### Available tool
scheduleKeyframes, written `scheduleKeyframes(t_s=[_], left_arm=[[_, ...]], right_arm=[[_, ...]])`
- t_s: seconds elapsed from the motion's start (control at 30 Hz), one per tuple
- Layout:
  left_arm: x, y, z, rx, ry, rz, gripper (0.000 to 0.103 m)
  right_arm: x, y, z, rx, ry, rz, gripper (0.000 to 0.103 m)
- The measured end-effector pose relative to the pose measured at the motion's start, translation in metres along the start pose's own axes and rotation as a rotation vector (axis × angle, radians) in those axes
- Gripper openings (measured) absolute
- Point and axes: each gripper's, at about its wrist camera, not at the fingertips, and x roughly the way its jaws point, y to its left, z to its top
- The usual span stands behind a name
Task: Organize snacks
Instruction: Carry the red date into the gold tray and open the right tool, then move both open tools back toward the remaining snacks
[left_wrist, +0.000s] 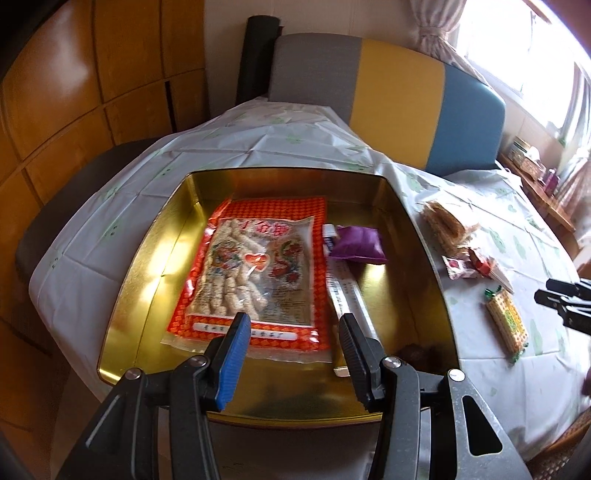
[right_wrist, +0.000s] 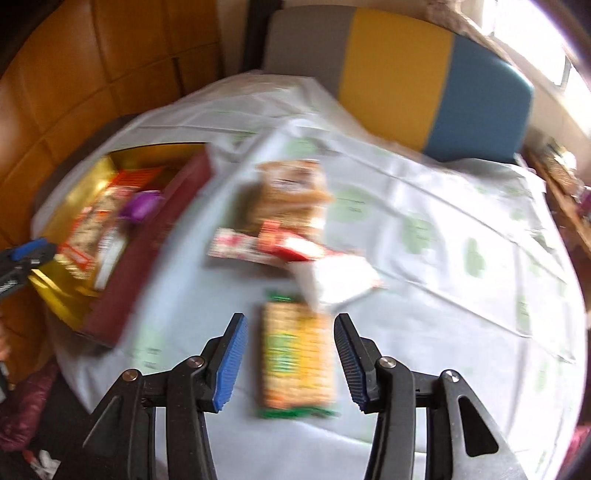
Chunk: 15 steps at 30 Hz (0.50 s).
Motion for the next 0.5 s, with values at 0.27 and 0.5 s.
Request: scheduleKeyframes(t_s=[0.27,0.5], left_arm=[[-0.006,-0.038,0.005,0.082,0.0,-0.021,0.05],[-0.006,-0.076,0.007,0.163,0.011,-0.058,0.05]], right_arm=[[0.024,-0.075,-0.02,0.193,0.083,-0.2,0.052],[0.021,-0.097,-0.024,0.262,0.103,-0.234,0.052]])
